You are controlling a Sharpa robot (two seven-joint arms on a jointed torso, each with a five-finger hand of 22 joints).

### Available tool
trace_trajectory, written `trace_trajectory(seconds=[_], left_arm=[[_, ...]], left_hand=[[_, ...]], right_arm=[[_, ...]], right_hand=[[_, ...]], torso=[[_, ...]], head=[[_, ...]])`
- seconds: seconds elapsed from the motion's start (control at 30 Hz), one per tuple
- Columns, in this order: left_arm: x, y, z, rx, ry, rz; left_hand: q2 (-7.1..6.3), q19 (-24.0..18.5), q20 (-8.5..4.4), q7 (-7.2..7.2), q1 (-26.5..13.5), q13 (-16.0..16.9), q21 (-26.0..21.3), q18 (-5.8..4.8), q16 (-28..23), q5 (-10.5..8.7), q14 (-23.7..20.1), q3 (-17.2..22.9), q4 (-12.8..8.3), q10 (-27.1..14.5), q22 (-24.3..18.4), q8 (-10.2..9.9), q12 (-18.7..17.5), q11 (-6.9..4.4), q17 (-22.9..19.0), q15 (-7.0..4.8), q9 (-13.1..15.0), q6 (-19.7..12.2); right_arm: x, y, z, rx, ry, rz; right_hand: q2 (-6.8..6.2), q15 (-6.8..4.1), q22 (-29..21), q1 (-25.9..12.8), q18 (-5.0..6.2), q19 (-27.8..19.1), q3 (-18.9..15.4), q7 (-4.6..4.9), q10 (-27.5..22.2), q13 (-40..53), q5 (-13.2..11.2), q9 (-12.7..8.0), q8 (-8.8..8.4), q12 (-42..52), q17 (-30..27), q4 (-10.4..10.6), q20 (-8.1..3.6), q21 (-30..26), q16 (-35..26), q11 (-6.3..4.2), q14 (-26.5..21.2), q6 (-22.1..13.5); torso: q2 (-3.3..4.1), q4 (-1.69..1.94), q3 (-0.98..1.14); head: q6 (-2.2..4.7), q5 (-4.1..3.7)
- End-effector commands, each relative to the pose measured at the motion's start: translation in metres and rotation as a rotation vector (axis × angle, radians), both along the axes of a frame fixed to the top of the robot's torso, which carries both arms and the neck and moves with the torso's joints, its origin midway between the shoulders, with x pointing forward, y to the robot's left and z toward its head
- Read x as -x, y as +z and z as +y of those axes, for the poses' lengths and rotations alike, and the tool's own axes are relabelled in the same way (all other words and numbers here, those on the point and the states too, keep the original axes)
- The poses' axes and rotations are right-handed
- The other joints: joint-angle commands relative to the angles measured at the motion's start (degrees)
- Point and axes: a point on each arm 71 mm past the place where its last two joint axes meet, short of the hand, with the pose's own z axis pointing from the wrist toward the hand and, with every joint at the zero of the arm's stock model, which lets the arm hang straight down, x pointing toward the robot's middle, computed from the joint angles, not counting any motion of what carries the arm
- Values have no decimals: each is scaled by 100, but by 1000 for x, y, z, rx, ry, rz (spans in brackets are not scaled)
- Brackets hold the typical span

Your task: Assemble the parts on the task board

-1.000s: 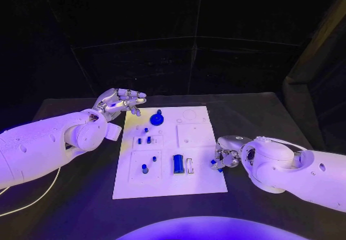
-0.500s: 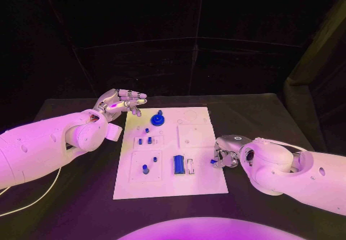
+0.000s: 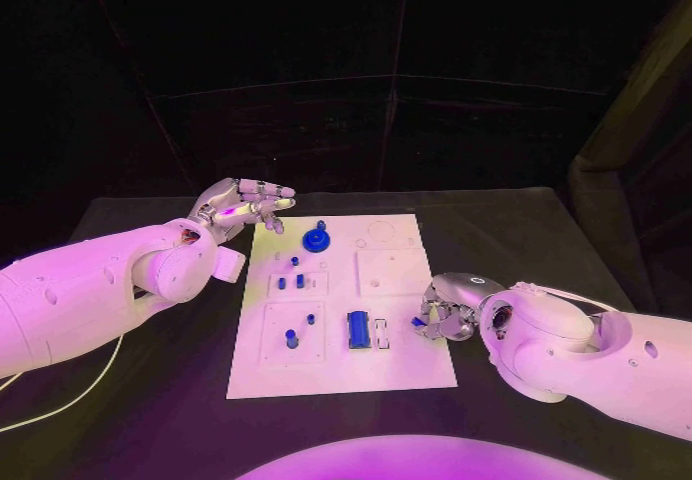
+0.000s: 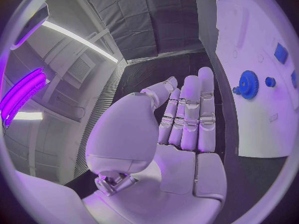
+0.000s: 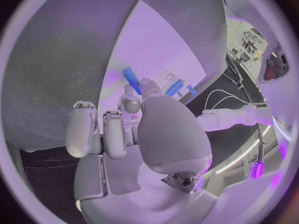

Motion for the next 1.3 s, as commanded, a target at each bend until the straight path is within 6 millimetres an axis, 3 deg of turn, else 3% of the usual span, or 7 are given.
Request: trace_trajectory(seconds=[0.03,0.17,0.43,0.63,0.9,1.3], left_arm=[[0,1,-1,9,-10,-3],[1,1,-1,9,-10,-2],[1,2,-1,9,-11,-2],[1,2,-1,10,-12,-2],[1,2,-2,10,-12,-1],[1,2,-2,10,-14,0]], left_hand=[[60,-32,17,-7,13,-9,-27,81,-9,33,-30,-26,-5,-11,-6,19,17,9,-5,-11,7,16],[58,-32,16,-6,12,-10,-28,81,-8,32,-31,-30,-6,-15,-7,21,19,9,-9,-12,6,13],[58,-32,16,-6,12,-10,-28,81,-8,32,-31,-30,-6,-15,-7,21,19,9,-9,-12,6,13],[58,-32,16,-6,12,-10,-28,81,-8,32,-31,-30,-6,-15,-7,21,19,9,-9,-12,6,13],[58,-32,16,-6,12,-10,-28,81,-8,32,-31,-30,-6,-15,-7,21,19,9,-9,-12,6,13],[58,-32,16,-6,12,-10,-28,81,-8,32,-31,-30,-6,-15,-7,21,19,9,-9,-12,6,13]], right_arm=[[0,3,4,-87,-35,-6],[-1,3,10,-123,-42,0],[-4,-1,20,-190,-83,45],[-4,-6,27,-217,-106,106],[-4,-12,33,-221,-119,183],[-5,-13,41,-243,-129,196]], right_hand=[[-93,-6,14,-25,-62,21,41,20,38,14,45,-7,-25,23,330,44,-12,27,10,16,387,29],[-194,-5,21,-130,-62,23,100,20,59,29,321,7,-39,29,341,122,-13,29,14,17,389,61],[-223,-2,25,-255,-63,25,108,22,83,53,394,21,-47,51,352,150,-11,30,20,20,392,83],[-211,-5,26,-424,-62,26,100,13,115,93,591,43,-55,89,376,151,-11,29,31,16,397,114],[-116,-21,64,-642,-68,47,90,-19,178,124,635,65,-57,121,430,156,-23,49,60,-9,409,203],[-81,-35,129,-745,-80,76,83,-44,239,189,641,79,-60,198,501,150,-33,79,97,-28,422,263]], torso=[[8,6,0],[4,0,-5],[3,5,-4],[8,5,3],[3,-7,3],[6,-1,3]], head=[[-11,16],[-28,35],[-49,57],[-62,75],[-69,84],[-77,87]])
